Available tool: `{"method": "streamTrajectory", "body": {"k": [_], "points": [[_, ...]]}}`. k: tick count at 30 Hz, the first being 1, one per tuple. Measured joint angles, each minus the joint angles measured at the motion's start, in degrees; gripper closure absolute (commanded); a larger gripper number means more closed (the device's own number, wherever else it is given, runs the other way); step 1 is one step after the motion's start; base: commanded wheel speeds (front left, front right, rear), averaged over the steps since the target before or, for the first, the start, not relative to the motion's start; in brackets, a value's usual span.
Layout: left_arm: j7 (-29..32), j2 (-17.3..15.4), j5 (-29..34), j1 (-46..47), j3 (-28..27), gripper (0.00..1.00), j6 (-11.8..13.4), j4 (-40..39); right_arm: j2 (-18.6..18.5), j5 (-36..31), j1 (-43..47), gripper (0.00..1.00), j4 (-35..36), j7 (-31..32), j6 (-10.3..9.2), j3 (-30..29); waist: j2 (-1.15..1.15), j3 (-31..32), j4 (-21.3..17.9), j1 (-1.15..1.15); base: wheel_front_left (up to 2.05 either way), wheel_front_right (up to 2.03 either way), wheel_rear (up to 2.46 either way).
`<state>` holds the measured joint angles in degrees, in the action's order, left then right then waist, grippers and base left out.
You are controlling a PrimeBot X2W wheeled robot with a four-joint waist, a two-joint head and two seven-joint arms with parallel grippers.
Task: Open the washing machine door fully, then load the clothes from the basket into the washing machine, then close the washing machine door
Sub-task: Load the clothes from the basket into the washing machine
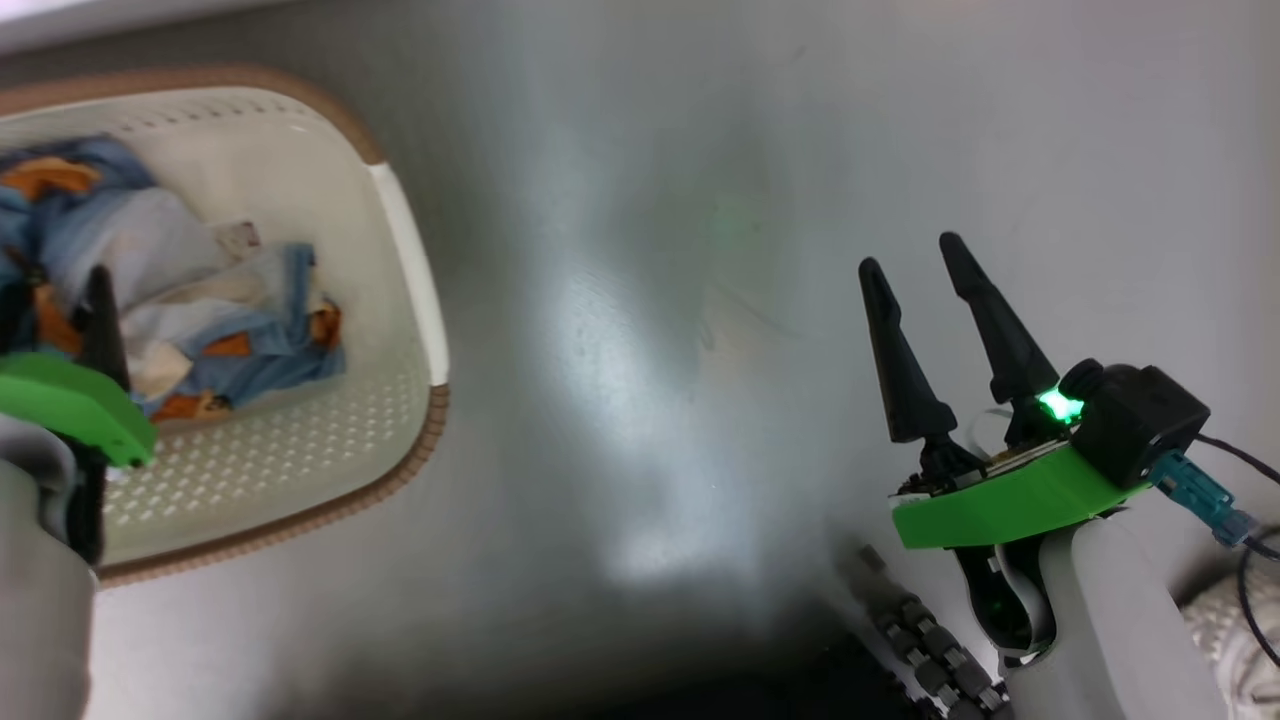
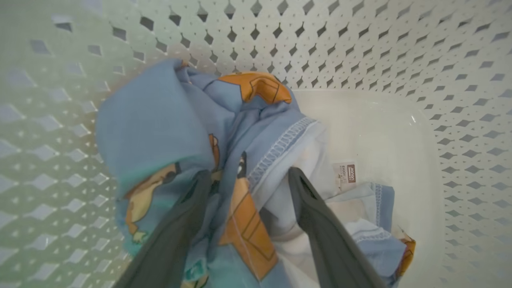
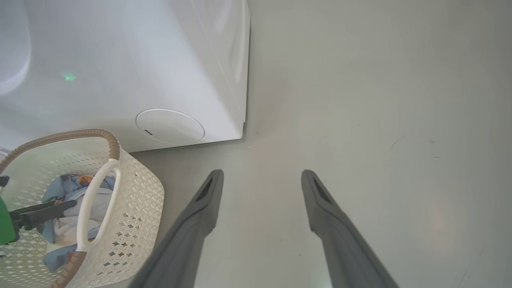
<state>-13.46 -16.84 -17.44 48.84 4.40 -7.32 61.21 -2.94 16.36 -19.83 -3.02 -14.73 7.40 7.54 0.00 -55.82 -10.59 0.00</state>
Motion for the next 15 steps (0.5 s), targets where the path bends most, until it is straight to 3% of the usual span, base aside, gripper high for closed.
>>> {"method": "streamTrajectory", "body": {"k": [5, 15], "points": [[3.1, -1.8, -0.2, 4.0, 0.7, 0.0, 0.0, 4.6, 0.0, 0.1, -0.1, 0.0, 1.0, 0.0, 0.0, 0.7, 0.0, -2.1, -1.5, 0.0, 0.0, 0.0, 0.0], [7.9, -2.0, 0.2, 9.6, 2.4, 0.0, 1.2, 9.4, 0.0, 0.5, -0.2, 0.0, 1.5, 0.0, 0.0, 1.3, 0.0, -4.0, -2.9, 0.0, 0.0, 0.0, 0.0]]}}
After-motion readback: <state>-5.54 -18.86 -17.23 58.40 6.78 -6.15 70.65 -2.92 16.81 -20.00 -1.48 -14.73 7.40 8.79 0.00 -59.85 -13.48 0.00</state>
